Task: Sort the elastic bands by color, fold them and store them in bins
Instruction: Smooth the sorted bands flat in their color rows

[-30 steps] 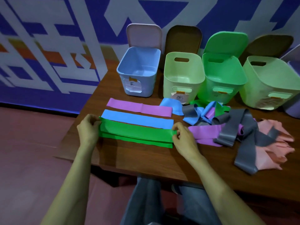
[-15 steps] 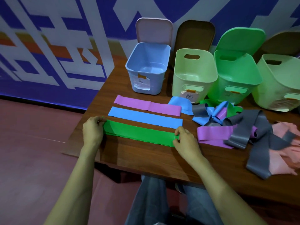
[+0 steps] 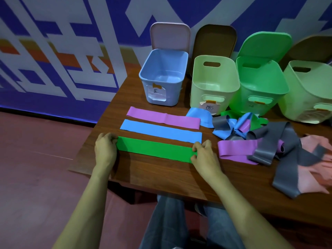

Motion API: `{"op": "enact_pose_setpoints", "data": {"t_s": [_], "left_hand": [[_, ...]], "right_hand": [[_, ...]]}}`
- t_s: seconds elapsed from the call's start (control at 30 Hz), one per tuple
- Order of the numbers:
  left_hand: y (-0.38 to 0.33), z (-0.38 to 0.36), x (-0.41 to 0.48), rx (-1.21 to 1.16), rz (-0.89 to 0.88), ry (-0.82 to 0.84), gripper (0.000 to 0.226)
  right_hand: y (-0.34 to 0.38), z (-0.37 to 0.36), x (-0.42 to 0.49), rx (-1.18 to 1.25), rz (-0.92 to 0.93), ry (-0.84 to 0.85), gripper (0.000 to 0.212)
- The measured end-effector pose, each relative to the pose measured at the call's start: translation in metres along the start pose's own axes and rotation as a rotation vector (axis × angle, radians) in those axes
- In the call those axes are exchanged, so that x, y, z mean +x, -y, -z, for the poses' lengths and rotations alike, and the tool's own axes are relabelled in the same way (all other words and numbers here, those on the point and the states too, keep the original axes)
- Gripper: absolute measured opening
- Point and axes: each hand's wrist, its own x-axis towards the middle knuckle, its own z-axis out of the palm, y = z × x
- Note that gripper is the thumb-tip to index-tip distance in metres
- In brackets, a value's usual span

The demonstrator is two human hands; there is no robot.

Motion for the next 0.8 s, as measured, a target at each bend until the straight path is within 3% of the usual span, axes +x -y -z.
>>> {"op": "enact_pose_setpoints", "data": {"t_s": [0.17,0.33,0.53,0.63,0.8], "left_hand": [[-0.002,-0.002,-0.007,0.158,-0.073,-0.084,0.019],[-0.015,-0.002,-0.015,0.245,-0.069,-0.014,0.021],[-0.065,-0.004,-0.037,0.625,-0.052,0.224,0.031],[-0.112,-0.024,-0.062,0.577,-0.22,0.281,0.038],[-0.203,-0.07,-0.112,0.269,-0.546,0.336,0.038]], "right_hand": [[-0.002,-0.004,-0.005,-0.183,0.075,-0.146,0.024],[-0.008,-0.005,-0.009,-0.228,0.133,-0.113,0.029],[-0.026,0.007,-0.018,-0.105,0.208,-0.067,0.036],[-0.041,0.023,-0.023,-0.051,0.206,-0.138,0.032],[-0.089,0.058,-0.022,-0.012,0.075,-0.392,0.022]]}}
